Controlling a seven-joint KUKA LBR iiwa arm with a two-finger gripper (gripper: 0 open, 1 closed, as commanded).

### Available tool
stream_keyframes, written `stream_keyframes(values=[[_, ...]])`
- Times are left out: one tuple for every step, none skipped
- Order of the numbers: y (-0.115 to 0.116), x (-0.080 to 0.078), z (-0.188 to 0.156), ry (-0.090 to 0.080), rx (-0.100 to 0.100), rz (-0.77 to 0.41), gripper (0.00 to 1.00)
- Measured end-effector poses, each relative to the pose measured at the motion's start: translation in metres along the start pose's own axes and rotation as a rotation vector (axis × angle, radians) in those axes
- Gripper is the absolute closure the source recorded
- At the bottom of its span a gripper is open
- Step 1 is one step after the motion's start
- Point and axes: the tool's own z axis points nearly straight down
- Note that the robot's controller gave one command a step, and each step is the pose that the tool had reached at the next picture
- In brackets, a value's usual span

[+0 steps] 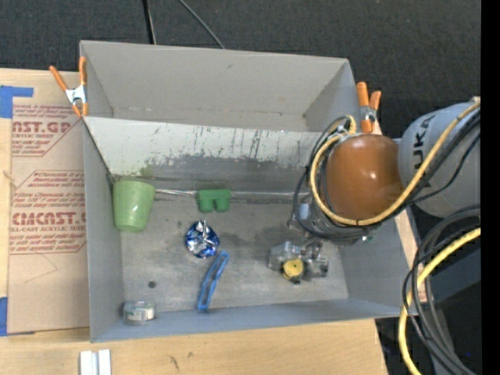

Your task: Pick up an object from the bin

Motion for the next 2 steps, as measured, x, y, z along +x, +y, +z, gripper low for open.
stream_keyframes(values=[[0.001, -0.001, -0.015, 0.0, 0.001, 0.001, 1.0], [0.0, -0.004, -0.088, -0.002, 0.007, 0.003, 1.0]])
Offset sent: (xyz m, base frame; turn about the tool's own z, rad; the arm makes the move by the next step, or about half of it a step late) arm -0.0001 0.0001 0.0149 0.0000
